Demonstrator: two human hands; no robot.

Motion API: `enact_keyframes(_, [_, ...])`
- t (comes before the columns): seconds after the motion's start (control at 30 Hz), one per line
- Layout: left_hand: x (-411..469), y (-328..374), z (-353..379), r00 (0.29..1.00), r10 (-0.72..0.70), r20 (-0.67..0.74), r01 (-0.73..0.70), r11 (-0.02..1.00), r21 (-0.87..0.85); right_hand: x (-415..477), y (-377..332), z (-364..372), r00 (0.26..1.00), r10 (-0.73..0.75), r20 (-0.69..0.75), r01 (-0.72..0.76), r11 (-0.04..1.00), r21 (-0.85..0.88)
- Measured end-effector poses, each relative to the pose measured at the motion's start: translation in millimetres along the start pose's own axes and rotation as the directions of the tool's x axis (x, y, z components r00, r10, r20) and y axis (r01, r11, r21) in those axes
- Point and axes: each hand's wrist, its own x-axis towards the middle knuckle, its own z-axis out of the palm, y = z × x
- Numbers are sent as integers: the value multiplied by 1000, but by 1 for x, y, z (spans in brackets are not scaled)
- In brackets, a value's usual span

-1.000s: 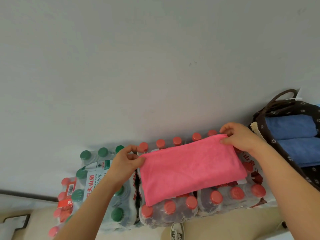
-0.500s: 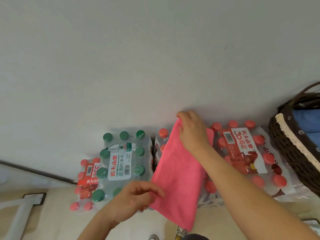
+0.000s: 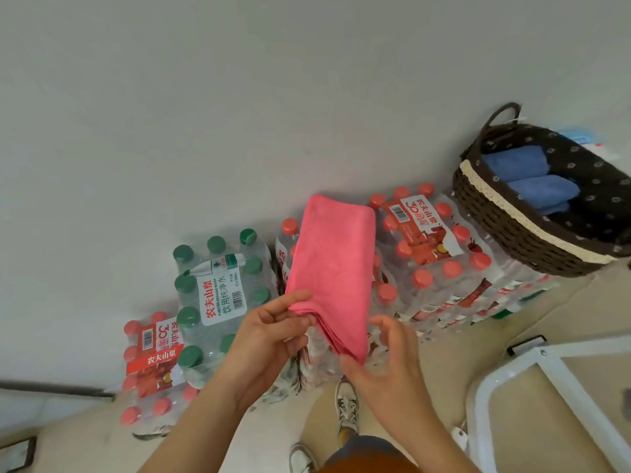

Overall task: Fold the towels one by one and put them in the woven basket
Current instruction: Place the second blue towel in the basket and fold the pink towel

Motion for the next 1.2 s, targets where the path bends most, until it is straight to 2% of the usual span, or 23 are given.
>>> enact_keyframes(0.07, [0,3,4,1000,-9,-17,9,1000,-9,-3,0,15,983,180,-19,-168,946,278])
enact_keyframes(0.13, [-1,6,8,1000,-16,-21,16,1000,-3,-3,0,24,953,302,-29,-255,850,462])
enact_keyframes(0.23, [-4,10,8,1000,4,-21,-1,991,133,-2,0,26,942,321,-98,-220,809,545])
enact_keyframes(0.3, [-7,12,5,998,65,14,-66,927,368,-2,2,23,944,289,-159,-162,826,540])
enact_keyframes(0.33, [-8,12,1,993,106,41,-112,839,533,-2,3,20,944,275,-185,-139,834,534])
enact_keyframes(0.37, [-9,9,-3,984,164,71,-166,697,697,-2,4,17,942,262,-208,-117,839,531])
enact_keyframes(0.43, [-11,1,-15,934,297,196,-292,326,899,-2,5,9,946,237,-222,-81,833,547])
enact_keyframes(0.47, [-13,-4,-20,895,343,286,-355,159,921,-2,5,4,952,219,-213,-71,836,544])
enact_keyframes(0.53, [-13,-15,-29,816,371,443,-448,-78,891,-2,6,-6,970,172,-173,-69,874,482])
enact_keyframes(0.6, [-11,-23,-34,747,415,519,-481,-201,853,-1,9,-15,989,86,-119,-43,945,325])
enact_keyframes(0.63, [-10,-24,-34,728,436,529,-485,-217,847,-1,12,-19,996,0,-94,17,984,177])
enact_keyframes(0.67, [-8,-24,-35,718,437,542,-495,-227,839,-1,17,-24,993,-103,-59,101,994,-41])
enact_keyframes(0.7, [-7,-23,-36,715,419,559,-511,-232,827,-1,20,-28,979,-203,2,195,940,-280])
enact_keyframes(0.73, [-6,-23,-36,716,393,577,-531,-230,816,0,25,-31,956,-283,75,283,831,-479])
enact_keyframes(0.8, [-4,-20,-33,722,339,603,-563,-218,797,0,28,-33,922,-348,170,365,634,-682])
enact_keyframes(0.87, [-4,-17,-27,718,315,620,-582,-217,784,0,18,-30,896,-394,203,406,548,-731])
enact_keyframes(0.97, [-4,-12,-15,705,317,634,-603,-204,772,6,12,-19,825,-524,212,493,483,-724])
enact_keyframes(1.07, [-7,-8,-12,745,292,599,-591,-128,797,9,17,-24,804,-526,278,547,469,-693])
enact_keyframes(1.13, [-11,-13,-13,784,238,573,-566,-104,818,9,16,-37,829,-425,364,554,539,-634])
enact_keyframes(1.2, [-13,-18,-14,817,191,545,-545,-55,837,13,10,-54,864,-221,452,453,732,-509])
